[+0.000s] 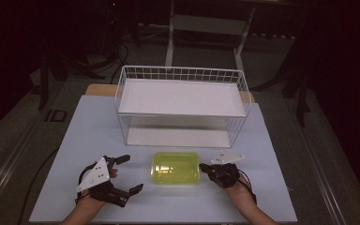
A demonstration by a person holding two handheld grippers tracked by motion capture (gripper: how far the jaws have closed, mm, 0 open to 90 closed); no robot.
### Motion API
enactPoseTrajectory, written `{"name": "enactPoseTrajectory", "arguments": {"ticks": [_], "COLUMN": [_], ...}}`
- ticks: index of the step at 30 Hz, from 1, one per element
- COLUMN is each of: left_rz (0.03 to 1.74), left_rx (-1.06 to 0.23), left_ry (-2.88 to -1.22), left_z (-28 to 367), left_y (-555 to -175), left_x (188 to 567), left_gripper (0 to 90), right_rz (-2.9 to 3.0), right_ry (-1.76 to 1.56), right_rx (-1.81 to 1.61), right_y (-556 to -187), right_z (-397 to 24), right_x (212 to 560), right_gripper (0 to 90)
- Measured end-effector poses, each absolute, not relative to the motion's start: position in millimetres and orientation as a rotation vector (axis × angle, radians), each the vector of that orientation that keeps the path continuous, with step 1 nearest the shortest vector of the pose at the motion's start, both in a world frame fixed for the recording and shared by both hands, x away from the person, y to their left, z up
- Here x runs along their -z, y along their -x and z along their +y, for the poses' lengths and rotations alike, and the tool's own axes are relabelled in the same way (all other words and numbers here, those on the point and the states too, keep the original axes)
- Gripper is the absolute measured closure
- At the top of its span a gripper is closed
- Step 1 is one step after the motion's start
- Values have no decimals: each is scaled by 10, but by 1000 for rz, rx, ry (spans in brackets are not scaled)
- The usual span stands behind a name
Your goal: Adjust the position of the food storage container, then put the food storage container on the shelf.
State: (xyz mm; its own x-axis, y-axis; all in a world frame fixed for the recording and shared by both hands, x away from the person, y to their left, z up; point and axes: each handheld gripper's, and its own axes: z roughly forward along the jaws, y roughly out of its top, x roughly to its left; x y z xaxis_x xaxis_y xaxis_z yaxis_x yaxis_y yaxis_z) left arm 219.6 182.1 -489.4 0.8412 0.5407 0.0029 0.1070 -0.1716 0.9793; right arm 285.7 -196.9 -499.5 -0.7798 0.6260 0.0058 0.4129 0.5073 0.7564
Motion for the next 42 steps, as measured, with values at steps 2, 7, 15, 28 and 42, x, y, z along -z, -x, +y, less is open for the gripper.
{"name": "enactPoseTrajectory", "arguments": {"ticks": [2,7,15,28,42], "left_rz": [502,515,551,593,730], "left_rx": [-415,-396,-332,-316,-206], "left_ry": [-1722,-1714,-1718,-1800,-1839], "left_z": [1819,1828,1796,1685,1570], "left_y": [-2194,-2197,-2225,-2292,-2534], "left_x": [4894,4900,4955,4866,4517], "left_gripper": [10,10,10,10,10], "right_rz": [2482,2449,2397,2363,2306], "right_ry": [-878,-888,-955,-931,-927], "right_rx": [-1139,-1143,-1187,-1324,-1380], "right_y": [-2856,-2871,-2839,-2754,-2803], "right_z": [-1951,-1980,-2076,-2053,-2112], "right_x": [4994,4944,4780,4669,4525], "right_gripper": [900,899,768,185,174]}}
